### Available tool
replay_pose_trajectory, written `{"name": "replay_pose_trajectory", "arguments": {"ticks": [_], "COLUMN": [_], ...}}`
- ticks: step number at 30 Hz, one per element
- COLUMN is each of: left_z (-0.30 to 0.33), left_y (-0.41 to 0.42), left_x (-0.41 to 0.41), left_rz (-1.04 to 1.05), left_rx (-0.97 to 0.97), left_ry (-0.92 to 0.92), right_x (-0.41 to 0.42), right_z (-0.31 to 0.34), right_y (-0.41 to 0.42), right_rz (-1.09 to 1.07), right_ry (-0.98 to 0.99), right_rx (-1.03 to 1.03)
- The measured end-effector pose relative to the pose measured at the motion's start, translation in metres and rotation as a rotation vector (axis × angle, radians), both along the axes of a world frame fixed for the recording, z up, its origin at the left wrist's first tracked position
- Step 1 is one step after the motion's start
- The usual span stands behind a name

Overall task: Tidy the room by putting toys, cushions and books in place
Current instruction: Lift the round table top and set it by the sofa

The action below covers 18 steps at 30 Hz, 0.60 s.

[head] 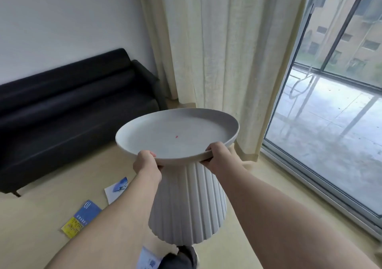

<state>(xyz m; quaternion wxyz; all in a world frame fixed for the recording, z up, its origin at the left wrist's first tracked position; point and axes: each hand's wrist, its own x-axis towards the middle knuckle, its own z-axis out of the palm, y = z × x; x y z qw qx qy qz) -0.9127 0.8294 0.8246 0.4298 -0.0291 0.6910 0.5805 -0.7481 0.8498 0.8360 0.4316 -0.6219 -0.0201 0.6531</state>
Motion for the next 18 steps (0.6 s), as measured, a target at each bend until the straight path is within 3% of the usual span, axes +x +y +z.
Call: {"name": "replay_pose_trajectory", "arguments": {"ticks": [5,18], "left_z": [-0.028,-0.064], "left_y": [0.098,0.3], "left_x": [-0.048,-0.138], "left_rz": [-0.036,-0.106], "left_rx": [-0.025,-0.087], "left_ry": [-0.03,-0.039], "right_x": [-0.05,-0.13], "right_z": [-0.039,-0.067], "right_y": [0.105,0.291], "right_rz": [0.012,0.038], "right_ry": [-0.013,-0.001], "right_rx": [0.012,-0.133]}}
